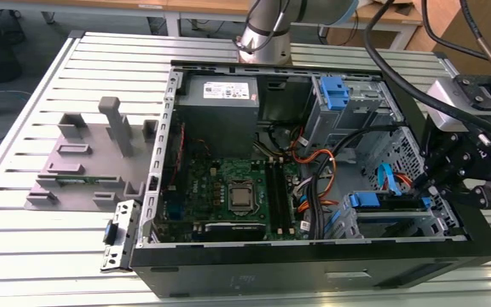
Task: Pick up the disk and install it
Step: 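Insert the second disk wire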
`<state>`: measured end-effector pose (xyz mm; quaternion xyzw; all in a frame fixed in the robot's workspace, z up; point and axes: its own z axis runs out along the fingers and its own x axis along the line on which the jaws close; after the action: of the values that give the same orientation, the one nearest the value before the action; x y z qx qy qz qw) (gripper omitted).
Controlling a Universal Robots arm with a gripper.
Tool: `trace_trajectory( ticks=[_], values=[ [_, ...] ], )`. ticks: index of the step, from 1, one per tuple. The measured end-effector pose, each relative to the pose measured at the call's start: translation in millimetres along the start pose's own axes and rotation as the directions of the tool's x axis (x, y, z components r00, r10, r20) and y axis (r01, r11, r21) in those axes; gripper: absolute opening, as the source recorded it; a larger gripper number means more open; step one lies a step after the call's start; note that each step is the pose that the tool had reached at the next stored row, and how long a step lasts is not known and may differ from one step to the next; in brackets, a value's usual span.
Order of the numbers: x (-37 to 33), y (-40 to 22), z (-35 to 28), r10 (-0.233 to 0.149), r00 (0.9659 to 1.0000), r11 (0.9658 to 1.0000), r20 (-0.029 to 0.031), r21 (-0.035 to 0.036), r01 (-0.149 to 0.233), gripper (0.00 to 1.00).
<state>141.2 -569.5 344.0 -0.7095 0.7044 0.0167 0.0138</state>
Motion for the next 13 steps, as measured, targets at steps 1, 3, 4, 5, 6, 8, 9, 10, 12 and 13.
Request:
trace_trajectory(
  ticks=[1, 3, 4, 5, 6, 8, 9, 10, 12, 13],
  values=[
    [0.0, -0.4, 0.0, 0.000, 1.0000, 1.0000, 0.0000, 0.0000, 0.000, 0.16],
    [0.1, -1.3, 0.1, 0.000, 1.0000, 1.0000, 0.0000, 0.0000, 0.000, 0.16],
    [0.1, -2.1, 0.1, 0.000, 1.0000, 1.0000, 0.0000, 0.0000, 0.000, 0.16],
    [0.1, -2.9, 0.1, 0.000, 1.0000, 1.0000, 0.0000, 0.0000, 0.000, 0.16],
    [0.1, -3.5, 0.1, 0.000, 1.0000, 1.0000, 0.0000, 0.0000, 0.000, 0.16],
    [0.0, -3.6, 0.1, 0.000, 1.0000, 1.0000, 0.0000, 0.0000, 0.000, 0.16],
    [0.1, -3.7, 0.1, 0.000, 1.0000, 1.0000, 0.0000, 0.0000, 0.000, 0.16],
    [0.1, -3.7, 0.1, 0.000, 1.0000, 1.0000, 0.0001, 0.0000, 0.000, 0.16],
    [0.1, -3.8, 0.1, 0.000, 1.0000, 1.0000, 0.0000, 0.0000, 0.000, 0.16],
    [0.7, -3.8, 0.1, 0.000, 1.0000, 1.0000, 0.0001, 0.0000, 0.000, 0.16]
  ],
)
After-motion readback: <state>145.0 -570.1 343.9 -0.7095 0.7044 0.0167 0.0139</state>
